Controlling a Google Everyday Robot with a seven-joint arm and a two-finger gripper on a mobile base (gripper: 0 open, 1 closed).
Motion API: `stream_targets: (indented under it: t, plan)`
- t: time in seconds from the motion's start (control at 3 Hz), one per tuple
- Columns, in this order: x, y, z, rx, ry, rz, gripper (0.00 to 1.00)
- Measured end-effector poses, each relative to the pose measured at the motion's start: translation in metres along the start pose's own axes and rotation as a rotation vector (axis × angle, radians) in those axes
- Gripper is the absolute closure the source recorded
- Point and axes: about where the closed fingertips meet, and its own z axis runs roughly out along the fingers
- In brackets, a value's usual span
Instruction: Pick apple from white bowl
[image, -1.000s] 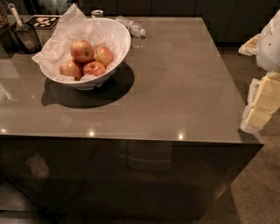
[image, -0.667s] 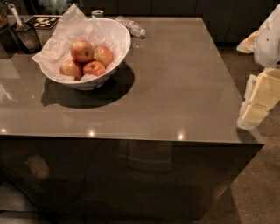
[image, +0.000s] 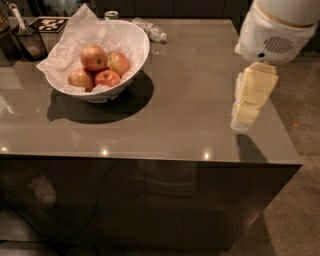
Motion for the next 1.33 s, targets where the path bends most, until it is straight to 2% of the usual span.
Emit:
stream_targets:
  t: [0.33, 0.67, 1.0, 1.33]
  plan:
    - [-0.016, -0.004, 0.003, 0.005, 0.003, -0.023, 0.00]
    - [-0.037, -0.012, 0.003, 0.010, -0.081, -0.007, 0.00]
    - [-0.081, -0.014, -0.015, 0.004, -0.131, -0.018, 0.00]
    - [-0.136, -0.023, -0.024, -0.003, -0.147, -0.055, 0.00]
